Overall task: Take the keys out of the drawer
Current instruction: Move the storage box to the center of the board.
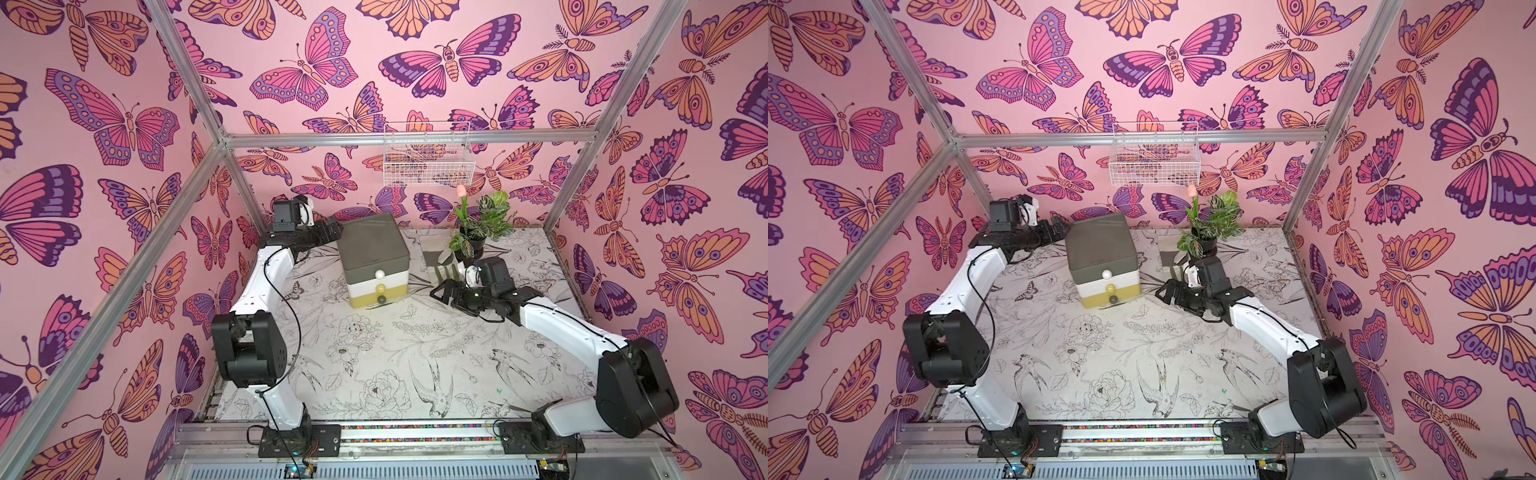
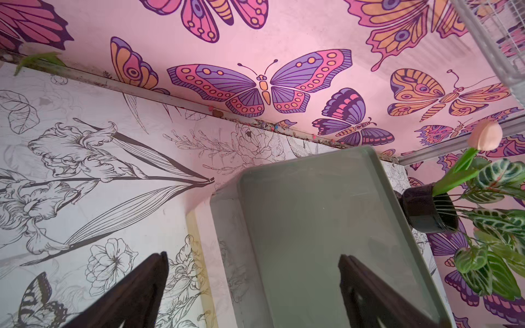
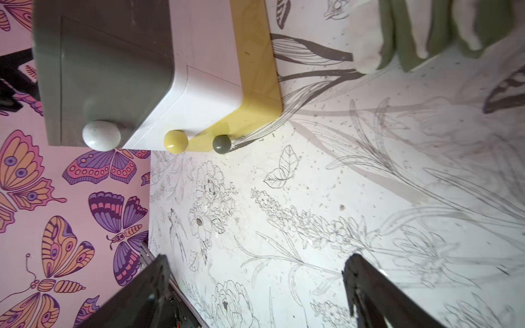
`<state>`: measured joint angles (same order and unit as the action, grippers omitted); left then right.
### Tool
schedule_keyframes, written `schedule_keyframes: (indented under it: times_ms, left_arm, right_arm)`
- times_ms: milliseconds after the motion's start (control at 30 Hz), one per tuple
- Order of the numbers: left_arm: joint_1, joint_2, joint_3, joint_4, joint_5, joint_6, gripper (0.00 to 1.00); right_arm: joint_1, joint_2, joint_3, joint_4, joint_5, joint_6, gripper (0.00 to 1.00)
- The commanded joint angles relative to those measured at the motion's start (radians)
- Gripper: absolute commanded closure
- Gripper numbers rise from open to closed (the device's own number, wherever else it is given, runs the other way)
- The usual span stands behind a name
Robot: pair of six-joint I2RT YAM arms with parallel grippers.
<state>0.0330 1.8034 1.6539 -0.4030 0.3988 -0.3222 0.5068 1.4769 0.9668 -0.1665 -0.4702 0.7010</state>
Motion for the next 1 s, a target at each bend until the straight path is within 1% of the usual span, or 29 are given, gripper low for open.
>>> schedule_keyframes:
  times_ms: [0, 133, 200, 300, 400, 600, 667, 967]
  left_arm:
    - [0.021, 0.078, 0.075, 0.037, 0.059, 0.011, 0.01]
    - [0.024, 0.167, 0.157, 0.06, 0.09, 0.043, 0.01]
    - [0.029, 0.213, 0.204, 0.062, 0.107, 0.033, 0.01]
    - [0.036, 0.26, 0.247, 0.077, 0.129, 0.013, 0.01]
    - [0.038, 0.291, 0.262, 0.115, 0.171, 0.0, 0.01]
    - [0.038, 0.334, 0.283, 0.171, 0.24, -0.037, 0.03]
    - [0.037, 0.347, 0.287, 0.184, 0.255, -0.051, 0.04]
    - [0.019, 0.385, 0.29, 0.224, 0.33, -0.087, 0.07]
  right_arm:
    - [0.03, 0.049, 0.055, 0.109, -0.056, 0.057, 0.01]
    - [0.037, 0.116, 0.08, 0.248, -0.117, 0.139, 0.01]
    - [0.04, 0.156, 0.099, 0.318, -0.145, 0.185, 0.01]
    - [0.051, 0.207, 0.143, 0.371, -0.168, 0.215, 0.01]
    - [0.064, 0.249, 0.189, 0.385, -0.198, 0.218, 0.01]
    - [0.088, 0.298, 0.251, 0.39, -0.216, 0.219, 0.01]
    - [0.097, 0.309, 0.259, 0.389, -0.224, 0.219, 0.01]
    - [0.112, 0.367, 0.311, 0.422, -0.234, 0.249, 0.01]
